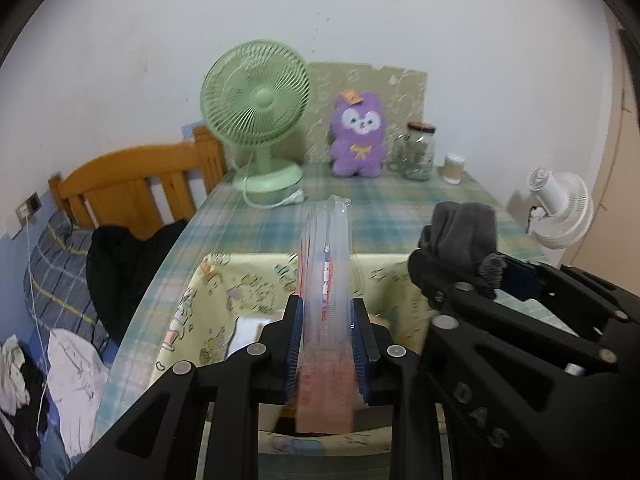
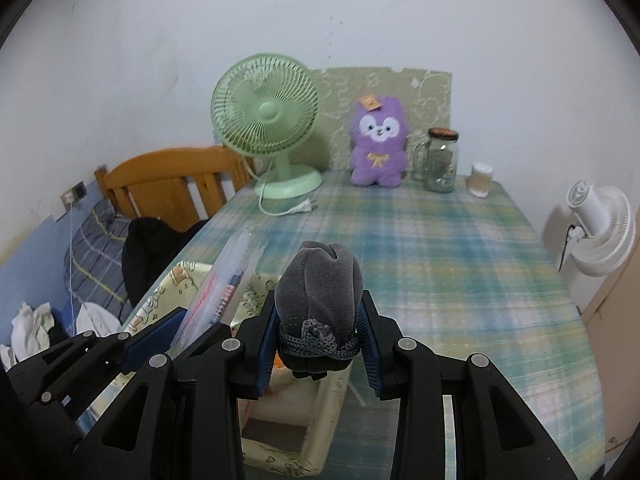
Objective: Organize soft objects
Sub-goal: 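Lower the straw bag and black bundle into the box and open both tools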
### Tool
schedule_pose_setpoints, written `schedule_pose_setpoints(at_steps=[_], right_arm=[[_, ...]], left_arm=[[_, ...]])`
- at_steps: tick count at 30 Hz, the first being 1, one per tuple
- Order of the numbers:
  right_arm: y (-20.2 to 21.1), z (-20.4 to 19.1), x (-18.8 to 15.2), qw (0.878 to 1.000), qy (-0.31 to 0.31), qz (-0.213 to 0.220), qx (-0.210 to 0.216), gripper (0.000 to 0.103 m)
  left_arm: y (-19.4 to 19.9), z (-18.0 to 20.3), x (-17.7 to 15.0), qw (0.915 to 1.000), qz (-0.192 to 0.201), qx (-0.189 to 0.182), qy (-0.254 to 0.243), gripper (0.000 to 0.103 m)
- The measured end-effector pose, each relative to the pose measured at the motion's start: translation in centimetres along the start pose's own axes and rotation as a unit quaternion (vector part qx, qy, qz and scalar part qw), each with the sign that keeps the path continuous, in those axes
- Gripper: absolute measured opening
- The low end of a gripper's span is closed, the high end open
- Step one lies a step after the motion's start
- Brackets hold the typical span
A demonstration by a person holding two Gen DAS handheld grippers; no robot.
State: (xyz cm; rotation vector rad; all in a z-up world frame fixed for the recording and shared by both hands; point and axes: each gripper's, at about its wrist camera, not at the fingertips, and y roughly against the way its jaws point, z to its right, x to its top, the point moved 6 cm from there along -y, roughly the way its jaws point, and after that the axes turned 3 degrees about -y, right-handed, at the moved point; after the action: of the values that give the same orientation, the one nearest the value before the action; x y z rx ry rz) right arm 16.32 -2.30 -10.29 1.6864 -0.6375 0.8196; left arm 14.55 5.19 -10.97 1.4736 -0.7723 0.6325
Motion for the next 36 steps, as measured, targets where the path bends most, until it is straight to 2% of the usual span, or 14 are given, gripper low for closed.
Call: schedule_pose_setpoints(at_steps=[7, 10, 15, 23, 28, 32, 36], right_arm=[[-2.5, -1.4, -1.2, 0.999, 0.015, -0.032, 0.015, 0.040], [-3.6, -2.2, -1.6, 0.999, 0.022, -0.043, 0.021, 0.040], [-5.4, -3.4, -2.3, 0.996, 0.035, -0.066, 0.038, 0.040], [-6.5, -4.4, -2.1, 0.995, 0.060, -0.066, 0.041, 0.040], [-7.1, -5.1, -2.0, 0.994, 0.068, -0.068, 0.049, 0.040], [-7.2, -6.1, -2.2, 0.993, 0.070, -0.071, 0.062, 0.040], [-7.2, -6.7, -2.2, 0.992, 0.068, -0.073, 0.076, 0.042]], left_arm=[[-2.4, -2.0, -1.4, 0.9992, -0.031, 0.022, 0.009, 0.024], [-2.9, -3.0, -1.9, 0.9986, -0.035, 0.034, 0.020, 0.037], [-3.9, -4.0, -3.0, 0.9971, -0.063, 0.039, 0.014, 0.049], [-4.1, -4.8, -3.2, 0.9966, -0.064, 0.044, 0.027, 0.064], [-3.6, -4.9, -3.1, 0.9973, -0.057, 0.042, 0.021, 0.068], [-3.1, -5.6, -3.0, 0.9968, -0.052, 0.046, 0.040, 0.074], [-2.8, -5.8, -3.0, 0.9968, -0.051, 0.043, 0.043, 0.074]])
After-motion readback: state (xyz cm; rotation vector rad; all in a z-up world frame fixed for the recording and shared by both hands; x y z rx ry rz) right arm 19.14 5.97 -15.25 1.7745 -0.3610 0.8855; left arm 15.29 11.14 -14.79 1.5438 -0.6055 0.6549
